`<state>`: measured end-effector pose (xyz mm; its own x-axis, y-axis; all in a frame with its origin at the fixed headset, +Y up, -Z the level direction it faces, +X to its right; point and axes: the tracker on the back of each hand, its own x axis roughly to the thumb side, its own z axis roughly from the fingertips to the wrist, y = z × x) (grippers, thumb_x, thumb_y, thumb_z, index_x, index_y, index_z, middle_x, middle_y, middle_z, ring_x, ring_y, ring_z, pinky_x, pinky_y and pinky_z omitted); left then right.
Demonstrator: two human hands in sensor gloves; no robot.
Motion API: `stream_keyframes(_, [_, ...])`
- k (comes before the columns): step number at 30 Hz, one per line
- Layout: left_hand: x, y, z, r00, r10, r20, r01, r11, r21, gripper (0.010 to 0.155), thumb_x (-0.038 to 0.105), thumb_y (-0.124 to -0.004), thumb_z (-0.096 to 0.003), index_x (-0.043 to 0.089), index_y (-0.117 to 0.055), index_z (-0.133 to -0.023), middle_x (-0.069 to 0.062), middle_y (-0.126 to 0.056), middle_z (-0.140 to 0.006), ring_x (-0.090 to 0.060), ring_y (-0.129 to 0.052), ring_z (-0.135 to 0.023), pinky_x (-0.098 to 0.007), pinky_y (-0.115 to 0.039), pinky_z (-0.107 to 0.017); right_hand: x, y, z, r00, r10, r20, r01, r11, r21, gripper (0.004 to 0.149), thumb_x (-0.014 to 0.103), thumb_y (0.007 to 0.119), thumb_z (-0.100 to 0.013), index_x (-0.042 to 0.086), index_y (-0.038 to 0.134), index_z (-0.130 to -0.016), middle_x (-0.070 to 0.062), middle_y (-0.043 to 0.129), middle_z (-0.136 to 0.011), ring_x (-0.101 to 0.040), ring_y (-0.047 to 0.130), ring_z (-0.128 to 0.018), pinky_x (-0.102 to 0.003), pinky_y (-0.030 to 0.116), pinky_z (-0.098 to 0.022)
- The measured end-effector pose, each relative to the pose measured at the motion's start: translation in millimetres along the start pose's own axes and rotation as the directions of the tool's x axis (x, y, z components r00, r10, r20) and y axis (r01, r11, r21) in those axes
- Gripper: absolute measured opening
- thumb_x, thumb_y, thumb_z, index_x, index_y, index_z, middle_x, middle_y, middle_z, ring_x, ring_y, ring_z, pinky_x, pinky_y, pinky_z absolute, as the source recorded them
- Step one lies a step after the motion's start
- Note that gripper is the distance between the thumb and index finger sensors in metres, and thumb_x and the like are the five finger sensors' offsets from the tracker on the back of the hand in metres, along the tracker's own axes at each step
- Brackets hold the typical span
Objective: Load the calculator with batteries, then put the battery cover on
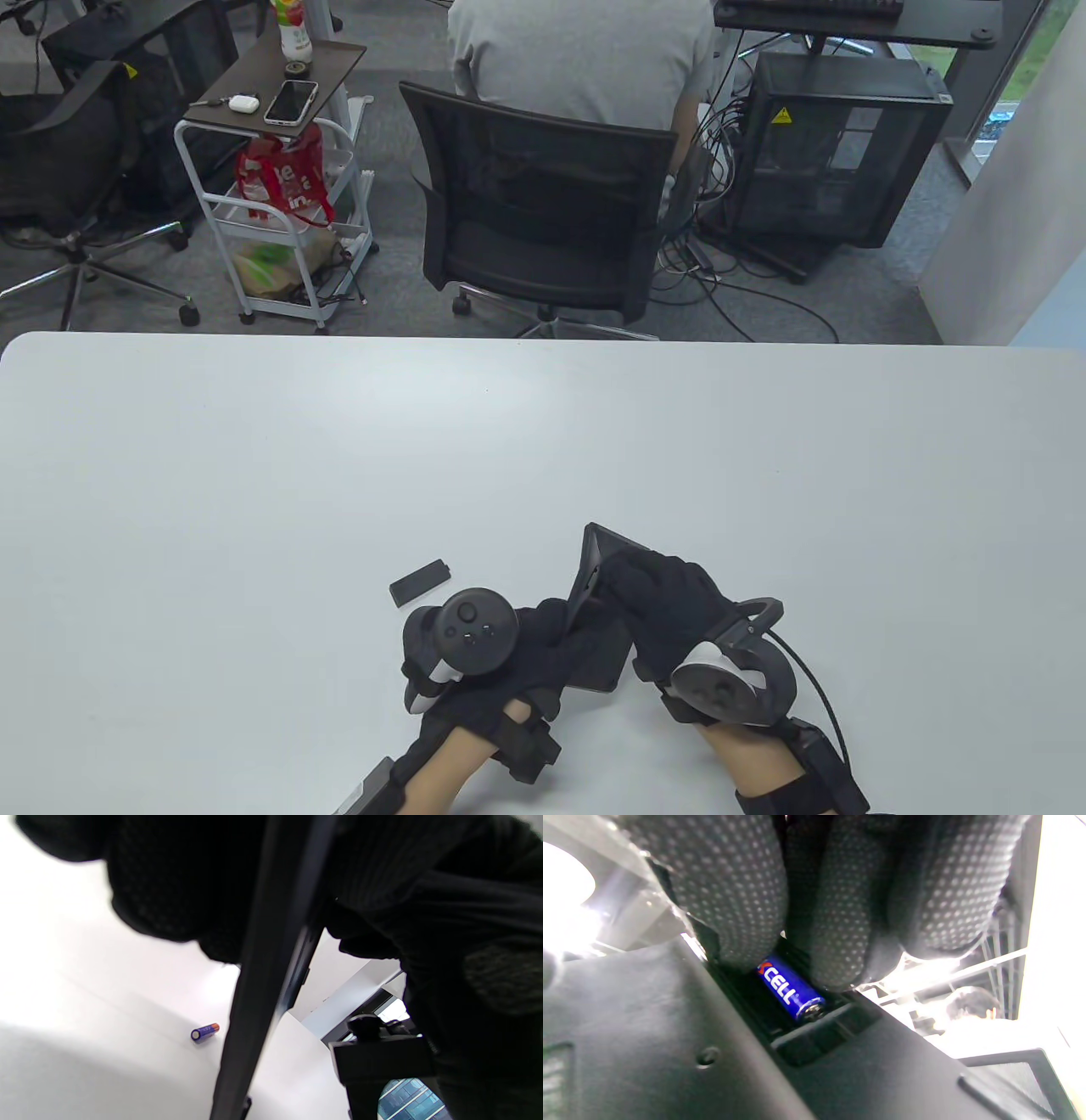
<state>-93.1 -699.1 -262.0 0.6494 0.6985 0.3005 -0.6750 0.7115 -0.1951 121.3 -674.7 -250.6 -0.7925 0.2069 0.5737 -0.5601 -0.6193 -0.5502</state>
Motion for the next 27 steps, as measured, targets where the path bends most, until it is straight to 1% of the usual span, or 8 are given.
stream_keyframes(6, [2.8,0.8,1.1,0.999,-0.032,-0.002,0.032,0.999,0.002,0.060,0.051,-0.088,-0.0417,0.002,-0.084,-0.077,-0.011,-0.101,-0.058,-0.026,-0.103,-0.041,-0.050,-0.083,-0.041,-1.5,0.7,-0.2,0.998,-0.016,-0.063,0.016,1.000,0.013,0.039,0.029,0.100,-0.035,0.023,0.091,-0.072,-0.010,0.096,-0.070,-0.031,0.107,-0.045,-0.044,0.092,-0.032])
stream_keyframes(10, [2.7,-0.4,1.3,0.999,-0.039,-0.012,0.039,0.999,-0.009,0.060,0.050,-0.088,-0.0416,0.002,-0.084,-0.077,-0.011,-0.101,-0.059,-0.026,-0.102,-0.042,-0.050,-0.083,-0.042,-6.7,2.0,0.1,0.983,-0.060,-0.175,0.068,0.997,0.038,0.040,0.031,0.101,-0.032,0.023,0.092,-0.071,-0.008,0.097,-0.069,-0.031,0.107,-0.046,-0.045,0.092,-0.032])
stream_keyframes(14, [2.8,-1.2,0.8,0.999,-0.045,-0.012,0.044,0.999,-0.026,0.060,0.050,-0.088,-0.0418,0.002,-0.083,-0.078,-0.011,-0.101,-0.059,-0.026,-0.102,-0.042,-0.050,-0.083,-0.042,-17.3,2.0,0.4,0.958,-0.094,-0.272,0.108,0.994,0.035,0.046,0.035,0.103,-0.029,0.020,0.091,-0.070,-0.010,0.096,-0.070,-0.032,0.106,-0.046,-0.045,0.092,-0.033])
stream_keyframes(15, [3.2,-1.8,0.4,0.999,-0.044,-0.003,0.044,0.999,-0.032,0.060,0.050,-0.087,-0.0418,0.002,-0.083,-0.078,-0.012,-0.100,-0.060,-0.026,-0.102,-0.043,-0.050,-0.083,-0.042,-20.2,2.9,0.0,0.951,-0.101,-0.293,0.122,0.991,0.054,0.049,0.036,0.103,-0.028,0.020,0.089,-0.073,-0.011,0.094,-0.072,-0.033,0.106,-0.048,-0.046,0.091,-0.034])
stream_keyframes(16, [3.7,-2.0,0.4,0.999,-0.050,0.003,0.051,0.998,-0.040,0.060,0.050,-0.087,-0.0419,0.002,-0.083,-0.078,-0.012,-0.100,-0.059,-0.026,-0.102,-0.043,-0.050,-0.083,-0.042,-22.6,2.8,0.5,0.940,-0.116,-0.321,0.148,0.986,0.079,0.055,0.037,0.102,-0.029,0.020,0.086,-0.078,-0.012,0.091,-0.077,-0.034,0.104,-0.052,-0.046,0.091,-0.036])
stream_keyframes(17, [4.1,-2.3,-0.3,0.999,-0.047,0.002,0.047,0.998,-0.040,0.060,0.050,-0.087,-0.0420,0.002,-0.082,-0.078,-0.012,-0.100,-0.060,-0.026,-0.102,-0.043,-0.050,-0.083,-0.042,-23.6,2.9,0.6,0.933,-0.137,-0.332,0.167,0.984,0.064,0.060,0.036,0.102,-0.028,0.019,0.083,-0.082,-0.013,0.088,-0.081,-0.035,0.104,-0.053,-0.047,0.090,-0.036])
stream_keyframes(20, [5.2,-1.2,-0.9,0.999,-0.043,0.009,0.044,0.998,-0.044,0.060,0.049,-0.087,-0.0421,0.002,-0.083,-0.078,-0.012,-0.100,-0.059,-0.027,-0.102,-0.043,-0.050,-0.083,-0.042,-25.0,3.1,-1.2,0.930,-0.128,-0.346,0.168,0.982,0.089,0.061,0.037,0.101,-0.029,0.018,0.083,-0.085,-0.014,0.089,-0.082,-0.036,0.104,-0.054,-0.048,0.090,-0.036])
stream_keyframes(27, [4.7,-1.0,-1.3,0.999,-0.042,0.023,0.044,0.998,-0.051,0.060,0.050,-0.087,-0.0422,0.002,-0.083,-0.078,-0.012,-0.100,-0.059,-0.026,-0.102,-0.043,-0.050,-0.083,-0.043,-33.2,5.5,0.1,0.915,-0.158,-0.372,0.216,0.969,0.120,0.059,0.041,0.099,-0.030,0.016,0.087,-0.082,-0.014,0.093,-0.077,-0.037,0.103,-0.054,-0.049,0.089,-0.037])
